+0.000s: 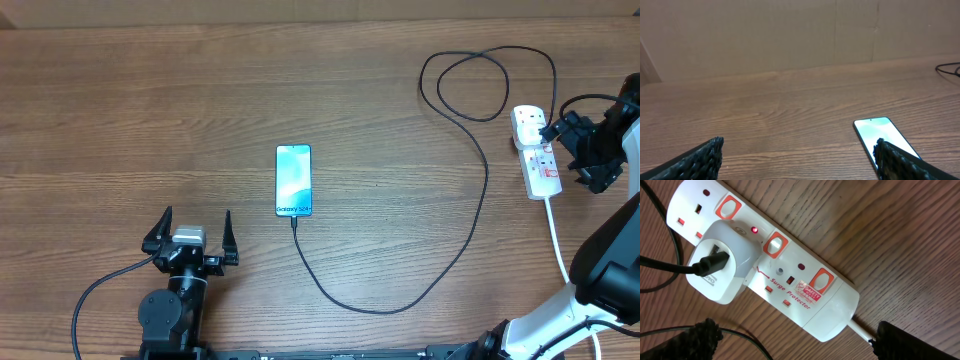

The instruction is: Plug charger to phone and switch on socket

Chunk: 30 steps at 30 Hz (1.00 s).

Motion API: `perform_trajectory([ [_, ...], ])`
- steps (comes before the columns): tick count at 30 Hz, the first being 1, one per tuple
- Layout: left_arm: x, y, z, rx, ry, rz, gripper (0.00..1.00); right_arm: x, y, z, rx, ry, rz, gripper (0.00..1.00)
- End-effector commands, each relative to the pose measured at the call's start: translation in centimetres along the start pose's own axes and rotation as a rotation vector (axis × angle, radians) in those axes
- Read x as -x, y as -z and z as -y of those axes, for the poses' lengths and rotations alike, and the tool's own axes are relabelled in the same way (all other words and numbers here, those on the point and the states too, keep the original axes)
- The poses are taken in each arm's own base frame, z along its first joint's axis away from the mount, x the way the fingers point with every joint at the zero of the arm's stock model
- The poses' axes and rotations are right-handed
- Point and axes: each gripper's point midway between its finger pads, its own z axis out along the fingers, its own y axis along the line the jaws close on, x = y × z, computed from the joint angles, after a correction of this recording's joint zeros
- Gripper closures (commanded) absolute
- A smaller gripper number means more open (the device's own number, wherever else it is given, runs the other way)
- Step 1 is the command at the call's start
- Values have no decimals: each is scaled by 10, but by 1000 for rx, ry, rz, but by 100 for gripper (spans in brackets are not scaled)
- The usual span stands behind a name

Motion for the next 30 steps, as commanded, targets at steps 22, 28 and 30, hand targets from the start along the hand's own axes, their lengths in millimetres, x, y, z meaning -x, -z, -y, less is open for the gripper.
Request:
perform_trajectory([
  [22,0,0,-4,19,-20,5,0,-40,169,-97,263,265,374,0],
  [28,0,0,-4,19,-19,5,0,-71,178,-122,258,406,390,0],
  [30,0,0,-4,19,-19,5,0,-75,174,-128,250,437,408,0],
])
